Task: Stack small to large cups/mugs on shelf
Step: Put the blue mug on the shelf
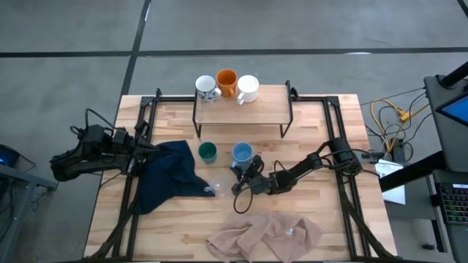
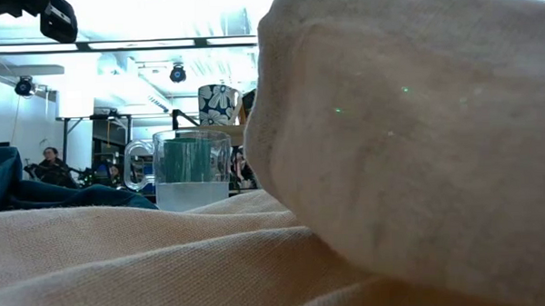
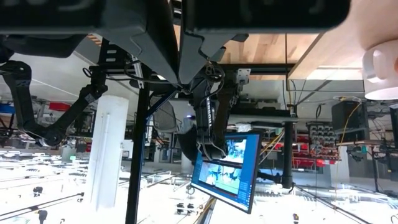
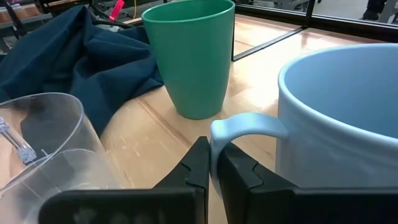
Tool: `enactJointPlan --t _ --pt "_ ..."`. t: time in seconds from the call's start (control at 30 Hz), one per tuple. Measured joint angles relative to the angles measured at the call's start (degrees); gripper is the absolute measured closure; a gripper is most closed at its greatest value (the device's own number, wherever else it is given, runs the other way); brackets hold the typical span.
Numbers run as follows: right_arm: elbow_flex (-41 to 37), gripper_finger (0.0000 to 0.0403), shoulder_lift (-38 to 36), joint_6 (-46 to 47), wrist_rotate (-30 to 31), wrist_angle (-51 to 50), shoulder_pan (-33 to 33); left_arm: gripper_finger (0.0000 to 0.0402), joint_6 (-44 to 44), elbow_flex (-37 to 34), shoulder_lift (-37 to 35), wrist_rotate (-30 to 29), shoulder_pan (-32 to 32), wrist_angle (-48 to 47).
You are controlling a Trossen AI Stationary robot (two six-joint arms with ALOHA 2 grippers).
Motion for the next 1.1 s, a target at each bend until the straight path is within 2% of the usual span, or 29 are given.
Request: enactJointPlan --t 0.2,0.37,0.73,1.1 --pt "0.8 0.0389 -0.6 0.0 -0.1 -0.1 0.3 0.0402 0.0 0.0 0.0 0.0 0.0 0.0" --pt "0.9 0.039 -4.7 -1.1 0.0 -4.0 0.4 0.0402 0.0 -0.1 0.0 0.0 0.0 0.0" --pt "0.8 0.039 -23.7 -2.6 1.1 -24.6 0.4 0.0402 0.2 -0.1 0.0 0.0 0.0 0.0" --pt "0.8 0.039 -42.9 -10.9 -7.1 -36.3 0.3 0.0402 0.2 -0.1 0.0 0.0 0.0 0.0"
